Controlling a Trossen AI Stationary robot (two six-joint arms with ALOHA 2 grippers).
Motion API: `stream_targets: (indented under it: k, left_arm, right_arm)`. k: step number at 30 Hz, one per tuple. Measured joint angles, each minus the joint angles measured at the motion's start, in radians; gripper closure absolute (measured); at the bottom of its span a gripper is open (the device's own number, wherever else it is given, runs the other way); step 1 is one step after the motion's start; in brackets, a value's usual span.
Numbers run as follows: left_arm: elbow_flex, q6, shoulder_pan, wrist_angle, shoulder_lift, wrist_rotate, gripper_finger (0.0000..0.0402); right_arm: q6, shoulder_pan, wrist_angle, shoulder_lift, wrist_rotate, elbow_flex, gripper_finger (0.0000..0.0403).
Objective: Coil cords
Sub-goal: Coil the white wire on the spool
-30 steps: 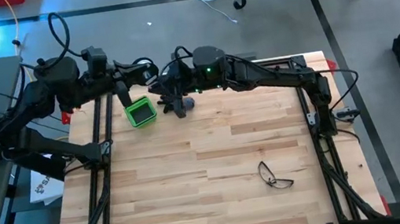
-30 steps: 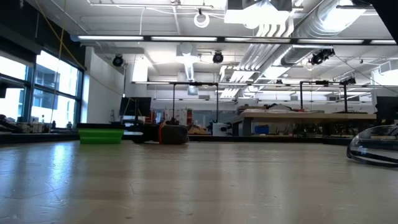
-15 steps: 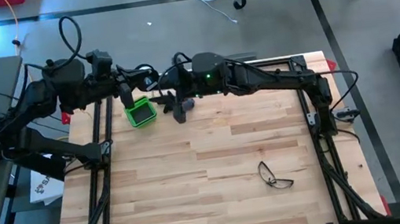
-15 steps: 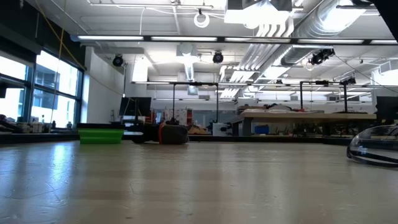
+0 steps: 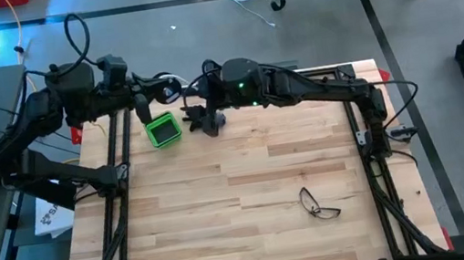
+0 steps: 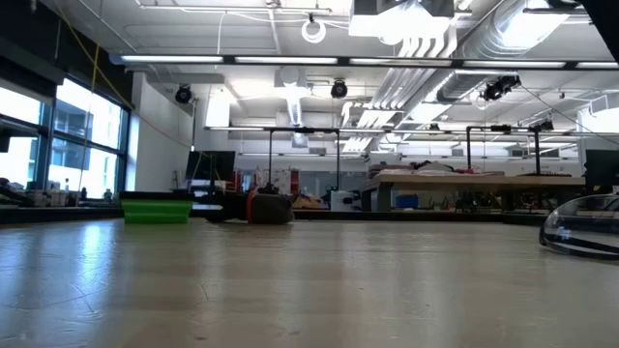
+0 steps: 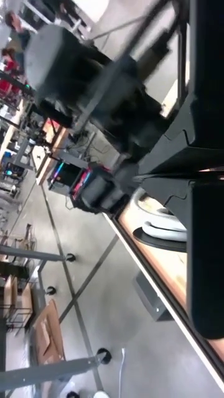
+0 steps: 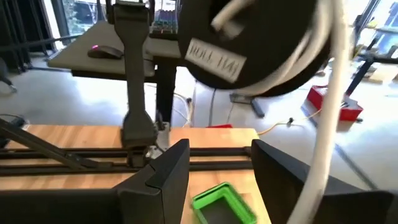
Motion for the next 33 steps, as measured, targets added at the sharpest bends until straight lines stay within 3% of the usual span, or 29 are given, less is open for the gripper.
stream_targets:
  k: [17,24,29,33]
  left_arm:
    - [0.000,-0.004,0.012,-0.055,-0.031,0.002,0.0401]
    - [-0.001,-0.048,0.012,-0.128,-0.029,0.051,0.0401]
    - [-0.076,-0.105,0.012,-0.165,-0.037,0.097,0.0401]
    - [-0.184,-0.149,0.012,-0.101,-0.053,0.174,0.0401]
  right_arm:
    - [0.016,-0.056,-0.040,-0.058,0.001,0.001,0.0235]
    - [0.016,-0.056,-0.086,-0.068,0.001,0.001,0.0235]
    - [0.045,-0.072,-0.202,-0.094,-0.003,0.001,0.0235]
    - [0.064,-0.087,-0.390,-0.102,-0.027,0.001,0.0235]
